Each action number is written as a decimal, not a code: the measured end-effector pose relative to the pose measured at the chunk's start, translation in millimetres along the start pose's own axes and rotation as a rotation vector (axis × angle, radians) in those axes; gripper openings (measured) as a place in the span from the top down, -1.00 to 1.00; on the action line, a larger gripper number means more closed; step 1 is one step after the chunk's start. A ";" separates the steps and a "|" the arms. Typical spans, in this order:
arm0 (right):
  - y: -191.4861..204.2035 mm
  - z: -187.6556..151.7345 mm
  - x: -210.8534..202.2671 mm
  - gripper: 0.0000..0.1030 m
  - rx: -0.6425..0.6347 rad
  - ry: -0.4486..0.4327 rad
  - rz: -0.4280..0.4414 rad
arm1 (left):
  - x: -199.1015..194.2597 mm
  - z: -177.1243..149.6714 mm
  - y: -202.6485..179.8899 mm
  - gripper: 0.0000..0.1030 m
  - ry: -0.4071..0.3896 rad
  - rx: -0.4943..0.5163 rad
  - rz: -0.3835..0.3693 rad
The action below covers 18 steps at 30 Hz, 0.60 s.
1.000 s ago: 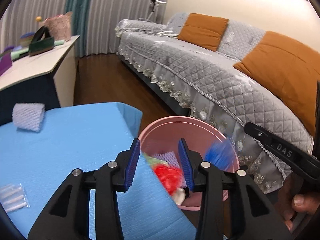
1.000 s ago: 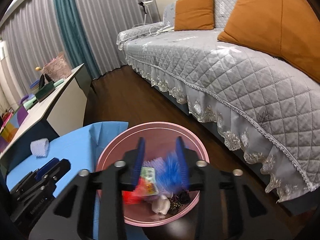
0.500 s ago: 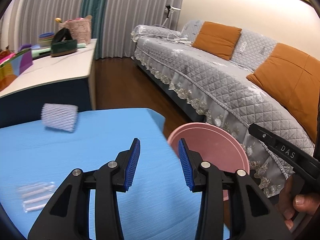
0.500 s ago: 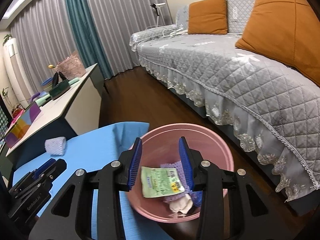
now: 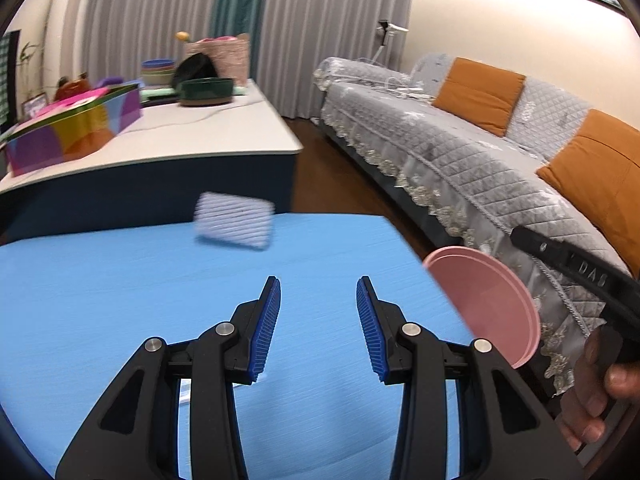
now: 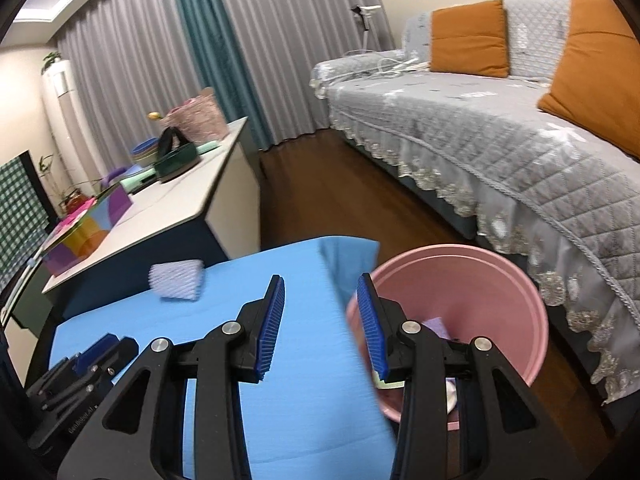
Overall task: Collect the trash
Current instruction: 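Move both open tools back to the clear sleeve and white foam sleeve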
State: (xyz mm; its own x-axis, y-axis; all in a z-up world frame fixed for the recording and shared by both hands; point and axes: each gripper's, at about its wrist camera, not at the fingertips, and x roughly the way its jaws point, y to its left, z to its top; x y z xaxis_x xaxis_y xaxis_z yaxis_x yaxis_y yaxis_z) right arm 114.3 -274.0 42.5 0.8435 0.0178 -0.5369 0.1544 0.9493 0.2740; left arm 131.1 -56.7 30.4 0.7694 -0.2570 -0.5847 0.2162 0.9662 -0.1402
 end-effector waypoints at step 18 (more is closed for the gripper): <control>78.0 -14.4 6.9 0.24 -0.050 0.040 0.132 | 2.9 -52.9 85.7 -0.42 0.212 -0.047 0.135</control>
State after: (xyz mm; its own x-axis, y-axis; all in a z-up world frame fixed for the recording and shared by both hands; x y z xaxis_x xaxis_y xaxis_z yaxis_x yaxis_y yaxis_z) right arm 124.8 -195.3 48.7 0.8335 0.1550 -0.5303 0.0167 0.9523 0.3046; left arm 120.0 26.3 -25.5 0.6453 -0.1204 -0.7544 0.0878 0.9927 -0.0833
